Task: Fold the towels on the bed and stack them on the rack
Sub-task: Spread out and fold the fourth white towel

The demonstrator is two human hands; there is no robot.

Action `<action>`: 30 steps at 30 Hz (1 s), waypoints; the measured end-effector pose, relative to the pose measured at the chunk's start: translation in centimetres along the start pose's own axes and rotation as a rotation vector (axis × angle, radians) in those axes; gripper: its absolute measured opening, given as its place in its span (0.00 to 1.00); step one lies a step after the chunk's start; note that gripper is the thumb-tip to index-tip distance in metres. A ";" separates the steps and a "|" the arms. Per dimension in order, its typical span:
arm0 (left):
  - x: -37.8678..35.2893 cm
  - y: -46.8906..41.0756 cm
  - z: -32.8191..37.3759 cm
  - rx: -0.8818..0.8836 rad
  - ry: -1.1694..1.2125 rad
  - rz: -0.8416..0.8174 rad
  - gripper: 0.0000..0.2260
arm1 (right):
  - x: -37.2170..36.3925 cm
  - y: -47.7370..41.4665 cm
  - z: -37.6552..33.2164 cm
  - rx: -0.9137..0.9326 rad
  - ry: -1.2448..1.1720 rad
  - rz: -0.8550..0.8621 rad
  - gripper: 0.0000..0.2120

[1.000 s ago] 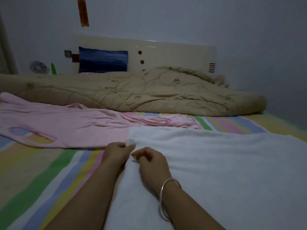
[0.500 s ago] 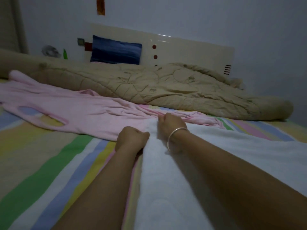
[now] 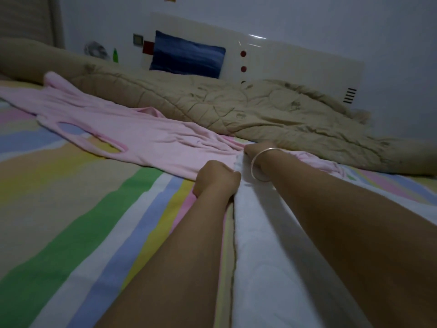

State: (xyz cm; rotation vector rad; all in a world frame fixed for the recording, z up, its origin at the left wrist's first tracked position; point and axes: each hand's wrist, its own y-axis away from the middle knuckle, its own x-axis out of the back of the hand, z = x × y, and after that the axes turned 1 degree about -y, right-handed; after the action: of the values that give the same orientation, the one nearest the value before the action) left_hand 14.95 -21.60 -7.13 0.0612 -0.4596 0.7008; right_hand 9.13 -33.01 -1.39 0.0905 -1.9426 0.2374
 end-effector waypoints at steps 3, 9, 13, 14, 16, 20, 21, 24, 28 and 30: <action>0.0 -0.2 0.1 -0.018 -0.008 0.015 0.12 | 0.8 -0.6 -0.7 -0.039 -0.199 0.251 0.16; 0.1 -0.5 0.3 -0.034 -0.036 0.034 0.16 | 0.2 -0.9 0.0 0.080 -0.252 0.381 0.18; -0.3 -0.7 0.1 -0.033 -0.124 0.062 0.18 | -2.4 0.0 2.2 0.228 -0.165 0.202 0.15; -0.4 -0.7 0.0 -0.032 -0.140 0.071 0.17 | -2.2 0.1 2.6 0.251 -0.202 0.243 0.15; -0.5 -0.5 0.0 -0.032 -0.161 0.081 0.15 | -0.9 -0.4 2.4 0.218 -0.273 0.388 0.15; -0.4 0.2 0.2 -0.026 -0.142 0.108 0.12 | 3.6 -1.3 1.6 0.266 -0.283 0.400 0.13; -0.4 0.3 0.3 -0.024 -0.139 0.111 0.11 | 4.2 -1.3 1.4 0.307 -0.282 0.369 0.12; -0.4 0.7 0.4 -0.017 -0.161 0.111 0.11 | 4.1 -0.9 1.1 0.380 -0.135 0.408 0.11; -0.2 1.1 0.5 -0.024 -0.213 0.125 0.11 | 2.2 -0.3 2.3 0.368 0.005 0.576 0.14; -0.2 1.4 0.7 -0.044 -0.238 0.143 0.11 | 1.9 0.2 3.0 0.418 0.055 0.709 0.13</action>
State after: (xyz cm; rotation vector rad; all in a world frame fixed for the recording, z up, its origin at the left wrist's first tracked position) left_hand 13.61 -20.77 -6.70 0.0708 -0.7129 0.8275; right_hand 5.67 -33.38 -0.72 -0.3349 -1.7784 1.0993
